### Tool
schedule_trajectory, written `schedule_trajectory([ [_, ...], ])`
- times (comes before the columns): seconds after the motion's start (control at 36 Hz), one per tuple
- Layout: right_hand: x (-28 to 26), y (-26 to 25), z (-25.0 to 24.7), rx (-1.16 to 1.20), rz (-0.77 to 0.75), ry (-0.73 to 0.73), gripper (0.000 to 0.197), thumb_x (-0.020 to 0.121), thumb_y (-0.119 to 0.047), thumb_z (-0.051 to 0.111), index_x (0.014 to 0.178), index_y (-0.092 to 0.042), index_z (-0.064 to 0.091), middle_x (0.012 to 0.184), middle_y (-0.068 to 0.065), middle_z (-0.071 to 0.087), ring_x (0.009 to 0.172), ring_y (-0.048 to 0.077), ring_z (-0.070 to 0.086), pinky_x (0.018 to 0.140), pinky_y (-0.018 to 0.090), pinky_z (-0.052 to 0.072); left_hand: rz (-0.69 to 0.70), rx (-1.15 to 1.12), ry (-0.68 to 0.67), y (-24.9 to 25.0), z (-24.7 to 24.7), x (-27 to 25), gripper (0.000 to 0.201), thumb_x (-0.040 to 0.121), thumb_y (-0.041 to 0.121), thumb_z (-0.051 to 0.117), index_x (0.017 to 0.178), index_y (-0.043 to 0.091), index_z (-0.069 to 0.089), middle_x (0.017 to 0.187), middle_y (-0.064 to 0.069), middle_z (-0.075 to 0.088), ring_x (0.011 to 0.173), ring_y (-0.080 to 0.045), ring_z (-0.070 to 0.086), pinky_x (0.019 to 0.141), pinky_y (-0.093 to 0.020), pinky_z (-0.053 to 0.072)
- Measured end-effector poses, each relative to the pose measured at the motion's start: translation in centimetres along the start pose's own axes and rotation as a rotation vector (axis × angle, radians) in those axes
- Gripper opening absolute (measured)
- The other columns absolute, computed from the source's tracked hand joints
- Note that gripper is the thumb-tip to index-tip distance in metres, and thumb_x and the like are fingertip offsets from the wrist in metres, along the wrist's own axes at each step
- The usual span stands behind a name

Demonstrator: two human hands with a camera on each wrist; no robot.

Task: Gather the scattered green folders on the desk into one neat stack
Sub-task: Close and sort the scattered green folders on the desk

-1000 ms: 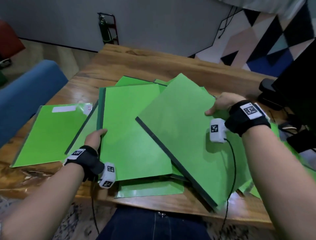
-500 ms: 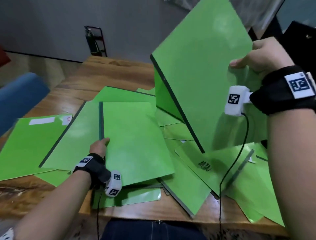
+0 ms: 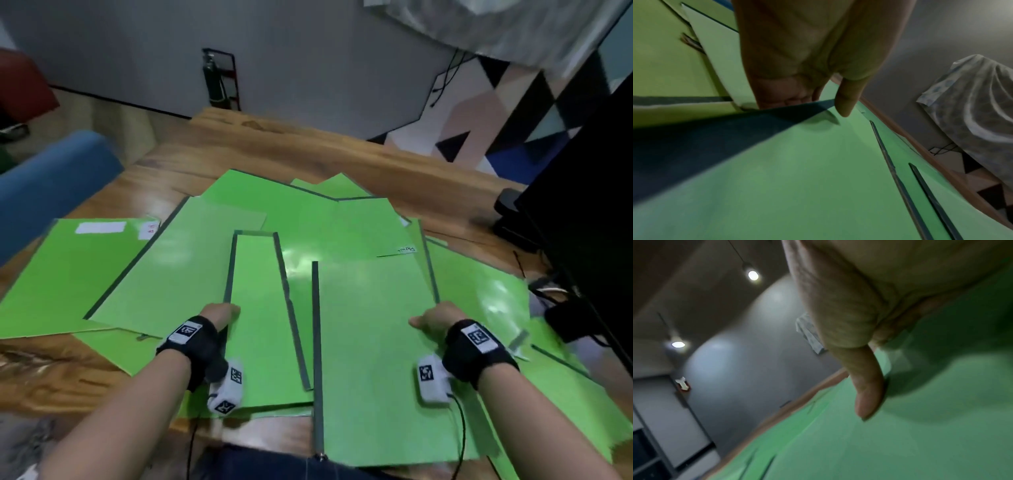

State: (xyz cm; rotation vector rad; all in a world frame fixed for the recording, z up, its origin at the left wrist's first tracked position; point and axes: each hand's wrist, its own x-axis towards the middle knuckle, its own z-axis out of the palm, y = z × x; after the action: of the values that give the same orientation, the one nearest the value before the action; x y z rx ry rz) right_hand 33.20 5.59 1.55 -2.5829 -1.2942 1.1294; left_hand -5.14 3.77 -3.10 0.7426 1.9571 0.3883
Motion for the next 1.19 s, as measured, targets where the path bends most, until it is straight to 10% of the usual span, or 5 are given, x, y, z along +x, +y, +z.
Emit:
schedule_trajectory([
  [0.14, 0.4, 0.2, 1.2, -0.135, 0.024, 0.129, 0.058, 0.08, -0.037, 0.074, 0.116, 0.004, 0.056, 0.113, 0.017, 0.064, 0.092, 0.029, 0.064, 0.08, 0.036, 0.055, -0.009, 0.019, 0.003, -0.3, 0.3, -0.5, 0.045, 0.09, 0.016, 0.06, 0.123, -0.012, 0.049, 0.113, -0.023, 0.058, 0.101, -0.035, 0.058, 0.081, -0.036, 0.046],
  [0.36, 0.6, -5.0, 0.6, -0.01, -0.147, 0.238, 0.046, 0.084, -0.041, 0.069, 0.093, 0.002, 0.057, 0.094, 0.019, 0.063, 0.073, 0.028, 0.053, 0.069, 0.033, 0.047, 0.018, 0.062, -0.001, -0.2, 0.3, -0.6, 0.042, 0.091, 0.015, 0.057, 0.124, -0.008, 0.048, 0.103, -0.016, 0.051, 0.089, -0.029, 0.05, 0.076, -0.033, 0.043],
  [0.69, 0.9, -4.6, 5.2, 0.116, 0.035, -0.023, 0.073, 0.082, -0.035, 0.072, 0.134, 0.007, 0.042, 0.13, 0.02, 0.055, 0.114, 0.034, 0.056, 0.091, 0.035, 0.047, -0.018, 0.129, 0.003, 0.5, 0.4, -0.5, 0.047, 0.092, 0.008, 0.056, 0.132, -0.008, 0.039, 0.129, -0.023, 0.05, 0.117, -0.036, 0.052, 0.082, -0.032, 0.042],
  [0.86, 1.5, -3.3, 4.0, 0.256, -0.081, -0.04, 0.083, 0.084, -0.02, 0.071, 0.149, -0.003, 0.021, 0.154, 0.017, 0.027, 0.14, 0.034, 0.029, 0.111, 0.047, 0.028, -0.017, 0.124, -0.003, 0.3, 0.3, -0.3, 0.048, 0.092, 0.006, 0.054, 0.135, -0.008, 0.037, 0.13, -0.021, 0.049, 0.12, -0.036, 0.048, 0.095, -0.036, 0.041],
  [1.19, 0.1, -0.3, 7.8, 0.014, -0.158, 0.053, 0.068, 0.088, -0.035, 0.064, 0.14, -0.002, 0.035, 0.142, 0.017, 0.045, 0.127, 0.032, 0.047, 0.103, 0.044, 0.041, 0.007, -0.211, 0.056, 0.3, 2.4, -1.3, 0.09, 0.083, 0.042, 0.067, 0.149, 0.006, 0.017, 0.153, -0.014, 0.026, 0.138, -0.033, 0.03, 0.111, -0.046, 0.03],
])
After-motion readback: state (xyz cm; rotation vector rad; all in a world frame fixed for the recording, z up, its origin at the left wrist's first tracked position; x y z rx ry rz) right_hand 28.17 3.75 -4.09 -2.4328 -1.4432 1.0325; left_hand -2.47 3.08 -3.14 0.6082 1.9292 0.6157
